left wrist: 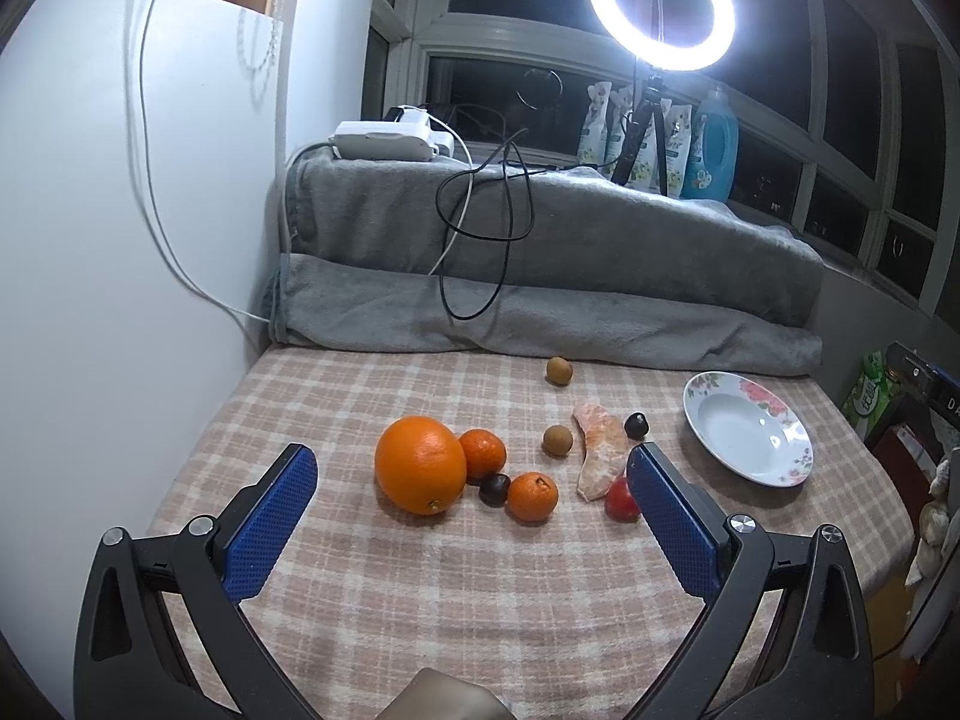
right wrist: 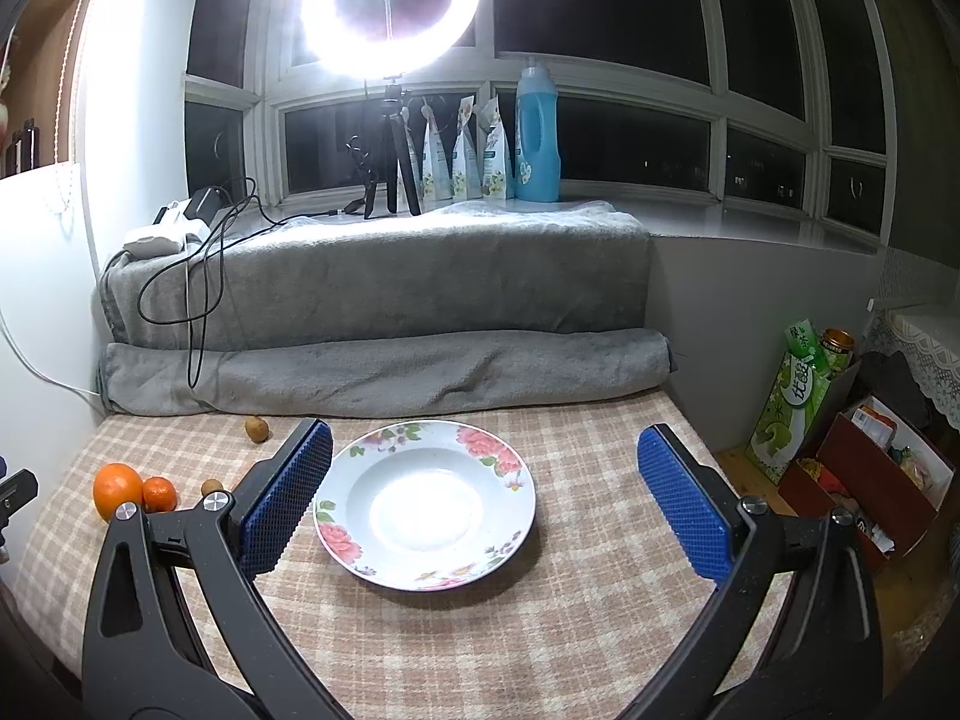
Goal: Organize fruits
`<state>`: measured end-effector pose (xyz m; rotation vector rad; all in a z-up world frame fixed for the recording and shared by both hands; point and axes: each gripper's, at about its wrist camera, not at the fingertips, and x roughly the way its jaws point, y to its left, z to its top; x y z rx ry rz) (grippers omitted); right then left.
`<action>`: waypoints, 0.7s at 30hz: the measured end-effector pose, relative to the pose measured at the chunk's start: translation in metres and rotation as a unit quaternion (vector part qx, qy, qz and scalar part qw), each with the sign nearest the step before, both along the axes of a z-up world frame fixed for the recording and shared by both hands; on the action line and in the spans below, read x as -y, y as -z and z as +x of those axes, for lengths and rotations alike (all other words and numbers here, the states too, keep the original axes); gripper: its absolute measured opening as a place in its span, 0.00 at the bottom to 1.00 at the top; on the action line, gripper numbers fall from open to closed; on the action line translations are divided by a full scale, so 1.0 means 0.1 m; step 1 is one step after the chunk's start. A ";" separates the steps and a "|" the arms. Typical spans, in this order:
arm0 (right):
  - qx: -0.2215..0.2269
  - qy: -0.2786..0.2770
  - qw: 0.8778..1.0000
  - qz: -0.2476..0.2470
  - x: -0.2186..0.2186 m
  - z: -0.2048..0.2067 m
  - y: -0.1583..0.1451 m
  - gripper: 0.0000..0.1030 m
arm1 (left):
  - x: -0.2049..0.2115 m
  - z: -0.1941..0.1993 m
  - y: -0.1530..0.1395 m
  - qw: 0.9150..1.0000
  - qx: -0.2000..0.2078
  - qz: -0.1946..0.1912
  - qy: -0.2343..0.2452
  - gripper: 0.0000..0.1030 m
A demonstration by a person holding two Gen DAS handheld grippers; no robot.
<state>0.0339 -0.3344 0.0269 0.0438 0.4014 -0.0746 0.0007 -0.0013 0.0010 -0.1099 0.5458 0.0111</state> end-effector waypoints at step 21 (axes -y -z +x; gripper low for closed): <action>0.000 0.000 1.000 -0.001 -0.04 0.02 0.02 1.00 | -0.01 -0.01 0.00 1.000 0.001 -0.001 0.000 0.99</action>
